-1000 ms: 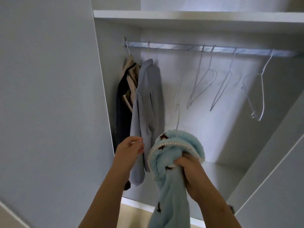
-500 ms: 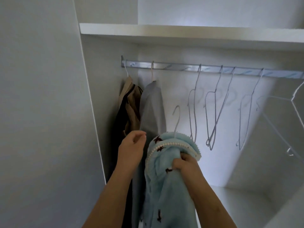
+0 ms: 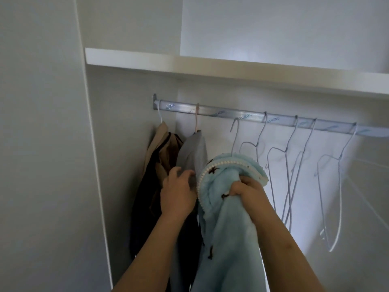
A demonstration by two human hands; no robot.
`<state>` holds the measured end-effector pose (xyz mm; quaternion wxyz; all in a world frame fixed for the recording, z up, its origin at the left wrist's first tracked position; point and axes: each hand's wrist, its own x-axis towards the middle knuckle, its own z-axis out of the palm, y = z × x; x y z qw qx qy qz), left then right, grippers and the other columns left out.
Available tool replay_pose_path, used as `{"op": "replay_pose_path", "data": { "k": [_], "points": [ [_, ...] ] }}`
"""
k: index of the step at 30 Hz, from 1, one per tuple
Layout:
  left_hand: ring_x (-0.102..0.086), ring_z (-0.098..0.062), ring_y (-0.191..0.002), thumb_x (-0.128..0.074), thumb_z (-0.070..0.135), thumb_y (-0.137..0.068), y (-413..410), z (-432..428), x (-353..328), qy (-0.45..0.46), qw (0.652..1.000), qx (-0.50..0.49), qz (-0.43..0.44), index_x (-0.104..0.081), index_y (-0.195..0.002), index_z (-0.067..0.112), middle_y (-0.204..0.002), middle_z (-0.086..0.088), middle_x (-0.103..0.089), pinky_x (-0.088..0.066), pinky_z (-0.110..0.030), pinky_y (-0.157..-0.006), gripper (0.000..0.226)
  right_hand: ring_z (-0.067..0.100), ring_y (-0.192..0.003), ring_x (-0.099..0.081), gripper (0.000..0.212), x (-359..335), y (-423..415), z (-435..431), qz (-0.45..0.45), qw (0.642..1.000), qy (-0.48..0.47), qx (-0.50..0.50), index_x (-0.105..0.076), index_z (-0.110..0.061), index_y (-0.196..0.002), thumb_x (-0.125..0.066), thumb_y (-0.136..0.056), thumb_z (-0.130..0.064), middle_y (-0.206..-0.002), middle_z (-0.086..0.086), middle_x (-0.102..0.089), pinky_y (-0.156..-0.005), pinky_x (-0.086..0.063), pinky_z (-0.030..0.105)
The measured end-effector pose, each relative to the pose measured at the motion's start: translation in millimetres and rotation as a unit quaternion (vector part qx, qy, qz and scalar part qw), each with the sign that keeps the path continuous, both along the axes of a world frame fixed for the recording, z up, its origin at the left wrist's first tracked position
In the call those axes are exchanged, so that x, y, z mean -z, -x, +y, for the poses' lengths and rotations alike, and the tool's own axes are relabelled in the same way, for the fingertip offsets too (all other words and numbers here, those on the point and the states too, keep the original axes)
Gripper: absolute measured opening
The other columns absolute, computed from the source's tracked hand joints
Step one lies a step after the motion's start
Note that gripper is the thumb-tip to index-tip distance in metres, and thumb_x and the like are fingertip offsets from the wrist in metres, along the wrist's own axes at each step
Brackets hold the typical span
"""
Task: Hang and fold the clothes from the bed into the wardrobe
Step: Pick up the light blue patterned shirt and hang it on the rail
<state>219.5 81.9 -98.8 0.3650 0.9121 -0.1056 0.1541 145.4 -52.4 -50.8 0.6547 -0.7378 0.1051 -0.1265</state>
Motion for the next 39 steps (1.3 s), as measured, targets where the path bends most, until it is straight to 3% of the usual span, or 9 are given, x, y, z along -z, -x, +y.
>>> {"op": "replay_pose_path", "data": {
  "k": [5, 8, 12, 17, 20, 22, 28, 33, 39],
  "points": [
    [-0.04, -0.025, -0.125, -0.043, -0.005, -0.083, -24.4, -5.0, -1.9, 0.031, 0.999, 0.007, 0.026, -0.057, -0.122, 0.019, -0.139, -0.006, -0.036, -0.038, -0.033, -0.101, 0.048, -0.003, -0.038, -0.053, 0.024, -32.1, -32.4, -21.5, -0.052, 0.998, -0.004, -0.027, -0.061, -0.007, -0.069, -0.048, -0.077, 0.011, -0.048, -0.005, -0.06, -0.034, -0.036, 0.008],
    [-0.042, -0.022, -0.123, -0.039, -0.011, -0.08, -32.4, -5.8, -2.0, 0.075, 0.997, 0.008, 0.027, -0.058, -0.118, 0.014, -0.135, -0.007, -0.04, -0.035, -0.025, -0.1, 0.049, -0.002, -0.036, -0.053, 0.025, -44.3, -58.3, -30.3, -0.075, 0.997, -0.023, -0.027, -0.059, -0.008, -0.066, -0.049, -0.078, 0.011, -0.04, -0.01, -0.058, -0.034, -0.037, 0.009],
    [-0.047, -0.018, -0.114, -0.039, -0.014, -0.08, -38.2, -3.3, 1.6, 0.147, 0.988, 0.019, 0.032, -0.06, -0.114, 0.013, -0.125, -0.008, -0.05, -0.033, -0.016, -0.095, 0.048, 0.018, -0.057, -0.062, 0.021, -28.3, -97.8, -30.1, -0.039, 0.998, -0.041, -0.033, -0.062, -0.004, -0.074, -0.049, -0.078, 0.012, -0.06, 0.005, -0.066, -0.045, -0.048, 0.018],
    [-0.048, -0.011, -0.104, -0.038, -0.012, -0.083, -36.4, -4.7, 6.5, 0.237, 0.968, 0.035, 0.077, -0.059, -0.113, 0.022, -0.121, -0.004, -0.052, -0.042, -0.021, -0.093, 0.049, 0.039, -0.094, -0.058, 0.018, 20.6, -122.7, -19.8, -0.012, 0.996, 0.078, 0.03, -0.059, 0.005, -0.1, -0.052, -0.084, 0.003, -0.097, 0.025, -0.062, -0.08, -0.051, 0.046],
    [-0.05, -0.009, -0.102, -0.039, -0.011, -0.084, -33.6, -4.4, 10.3, 0.265, 0.96, 0.04, 0.085, -0.057, -0.11, 0.027, -0.12, -0.001, -0.052, -0.043, -0.018, -0.089, 0.05, 0.029, -0.095, -0.058, 0.021, 35.7, -118.9, -13.9, -0.037, 0.989, 0.129, 0.064, -0.055, -0.011, -0.107, -0.053, -0.087, -0.005, -0.097, 0.009, -0.06, -0.079, -0.048, 0.037],
    [-0.052, -0.009, -0.102, -0.039, -0.012, -0.085, -30.8, -3.1, 13.2, 0.281, 0.955, 0.044, 0.087, -0.057, -0.108, 0.03, -0.119, -0.001, -0.053, -0.045, -0.022, -0.093, 0.051, 0.024, -0.098, -0.056, 0.039, 49.1, -110.4, -7.7, -0.032, 0.99, 0.13, 0.052, -0.048, -0.016, -0.125, -0.052, -0.088, -0.005, -0.106, 0.005, -0.058, -0.082, -0.047, 0.035],
    [-0.055, -0.01, -0.101, -0.043, -0.009, -0.086, -20.5, 4.7, 28.9, 0.296, 0.951, 0.042, 0.08, -0.055, -0.094, 0.044, -0.12, 0.0, -0.056, -0.046, -0.006, -0.072, 0.055, 0.031, -0.115, -0.051, 0.058, 77.5, -83.7, 11.3, 0.02, 0.992, 0.121, 0.036, -0.031, -0.014, -0.143, -0.049, -0.089, -0.008, -0.131, 0.014, -0.051, -0.097, -0.045, 0.046],
    [-0.054, -0.015, -0.111, -0.042, -0.012, -0.085, 4.9, 18.7, 41.0, 0.303, 0.949, 0.03, 0.078, -0.059, -0.103, 0.031, -0.119, -0.001, -0.058, -0.045, -0.037, -0.1, 0.05, 0.029, -0.114, -0.053, 0.054, 90.5, -56.6, 29.9, 0.046, 0.993, 0.099, 0.038, -0.033, -0.014, -0.142, -0.051, -0.091, -0.015, -0.13, 0.013, -0.052, -0.097, -0.045, 0.042],
    [-0.054, -0.012, -0.107, -0.047, -0.006, -0.086, 45.6, 40.1, 66.2, 0.263, 0.963, -0.001, 0.061, -0.059, -0.1, 0.031, -0.116, 0.001, -0.056, -0.042, -0.027, -0.098, 0.041, 0.023, -0.119, -0.05, 0.051, 122.5, -4.4, 54.4, 0.079, 0.995, 0.046, 0.041, -0.037, -0.025, -0.14, -0.052, -0.093, -0.018, -0.136, 0.003, -0.048, -0.1, -0.044, 0.04]
  ]
}}
